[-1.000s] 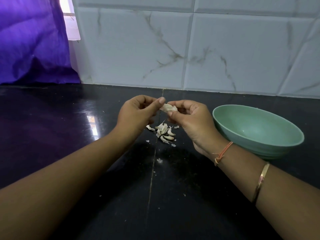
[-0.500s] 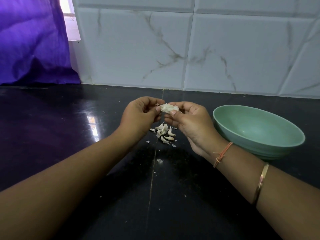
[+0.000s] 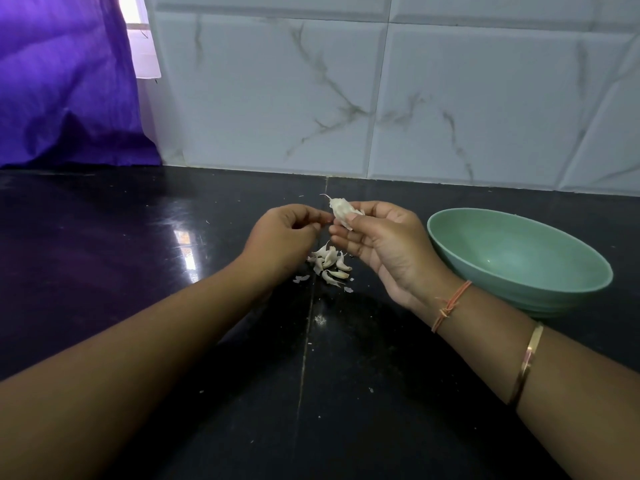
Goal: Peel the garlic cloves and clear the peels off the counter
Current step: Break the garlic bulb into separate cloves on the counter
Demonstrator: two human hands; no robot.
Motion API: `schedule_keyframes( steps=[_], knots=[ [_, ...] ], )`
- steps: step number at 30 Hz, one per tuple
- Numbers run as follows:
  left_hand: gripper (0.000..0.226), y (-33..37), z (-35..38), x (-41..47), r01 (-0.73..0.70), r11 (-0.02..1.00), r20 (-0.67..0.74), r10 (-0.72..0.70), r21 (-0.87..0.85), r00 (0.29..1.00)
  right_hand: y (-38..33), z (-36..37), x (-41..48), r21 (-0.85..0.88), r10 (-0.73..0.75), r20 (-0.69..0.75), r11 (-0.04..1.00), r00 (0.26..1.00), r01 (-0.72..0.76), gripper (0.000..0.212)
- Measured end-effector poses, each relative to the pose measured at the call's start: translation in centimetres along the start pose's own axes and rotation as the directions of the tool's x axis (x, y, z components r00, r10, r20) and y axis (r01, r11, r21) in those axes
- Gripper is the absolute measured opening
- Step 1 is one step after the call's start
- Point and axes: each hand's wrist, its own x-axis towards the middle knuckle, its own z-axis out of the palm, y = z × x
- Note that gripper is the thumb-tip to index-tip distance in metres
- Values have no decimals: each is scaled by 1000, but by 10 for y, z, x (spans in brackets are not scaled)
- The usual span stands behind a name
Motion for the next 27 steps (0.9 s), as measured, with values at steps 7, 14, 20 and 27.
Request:
schedule_keyframes(
  steps=[7, 14, 20, 27],
  knots=[
    [20, 4, 2, -4, 47, 931, 113, -6, -363, 994, -1, 3, -4, 22, -19, 67, 1000, 998, 18, 12],
    [19, 5, 3, -2, 62, 848, 110, -5, -527, 994, -3, 5, -5, -1, -100, 97, 995, 990, 101, 6],
    [14, 6, 4, -4, -68, 897, 27, 88, -436, 996, -6, 6, -5, 78, -88, 105, 994, 991, 80, 13],
    [15, 8, 1, -4, -177, 930, 8, 190, -322, 982, -7, 4, -5, 123, -54, 127, 992, 990, 38, 12]
  ],
)
